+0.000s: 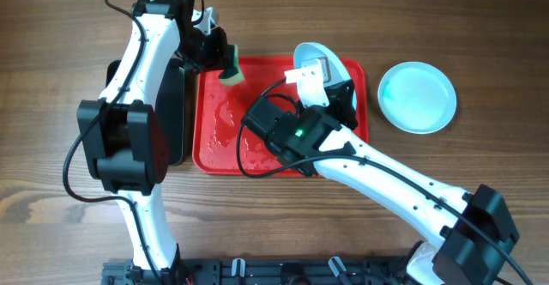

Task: Clean dirty plates on tray and stack at the side
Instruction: 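Lift the second plate with the right gripper and stack it on the right pile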

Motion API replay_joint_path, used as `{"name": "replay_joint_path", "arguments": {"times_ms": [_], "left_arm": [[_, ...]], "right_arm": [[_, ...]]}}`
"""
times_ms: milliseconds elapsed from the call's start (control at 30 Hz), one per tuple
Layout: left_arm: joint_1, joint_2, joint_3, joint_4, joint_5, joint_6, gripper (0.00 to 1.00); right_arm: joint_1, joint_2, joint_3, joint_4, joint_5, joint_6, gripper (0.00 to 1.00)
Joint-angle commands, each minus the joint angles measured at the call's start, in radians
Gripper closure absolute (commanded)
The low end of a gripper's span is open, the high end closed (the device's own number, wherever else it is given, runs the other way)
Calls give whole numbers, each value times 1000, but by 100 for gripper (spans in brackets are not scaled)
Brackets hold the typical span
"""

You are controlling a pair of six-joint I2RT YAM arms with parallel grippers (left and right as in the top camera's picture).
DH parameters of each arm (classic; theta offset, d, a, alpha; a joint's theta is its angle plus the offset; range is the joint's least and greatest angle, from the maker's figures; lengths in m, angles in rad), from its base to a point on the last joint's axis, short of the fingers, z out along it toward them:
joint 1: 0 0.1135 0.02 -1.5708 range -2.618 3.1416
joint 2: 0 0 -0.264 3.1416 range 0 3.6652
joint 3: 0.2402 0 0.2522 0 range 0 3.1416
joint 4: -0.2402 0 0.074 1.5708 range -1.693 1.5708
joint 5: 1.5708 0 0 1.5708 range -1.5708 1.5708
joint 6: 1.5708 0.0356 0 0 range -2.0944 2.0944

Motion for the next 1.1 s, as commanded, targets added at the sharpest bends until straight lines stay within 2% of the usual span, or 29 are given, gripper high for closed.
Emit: {"name": "replay_joint_path", "arguments": {"times_ms": [0,133,233,333,600,733,900,1067], "left_arm": [[-4,-29,10,-1,-6,23,96],[-4,-29,10,-2,-6,23,96],[-4,-29,10,-2,-7,23,96],[-4,-29,10,-2,-7,23,96],[-4,-29,10,-2,-34,23,96],[-4,-29,10,0,-37,23,96],[-4,-29,10,-2,-37,23,96],[-4,-29,10,-1,-37,23,96]], "right_arm": [[3,-16,2,-16,95,47,96],[1,-16,2,-23,13,130,96],[-39,-18,2,-19,-220,200,96],[-135,-24,2,3,-446,198,96],[-537,-106,2,140,-944,-16,96],[-762,-116,1,143,-1127,-80,96],[-1012,-116,-35,160,-1262,-106,96],[-1189,-116,-101,200,-1267,-110,96]]}}
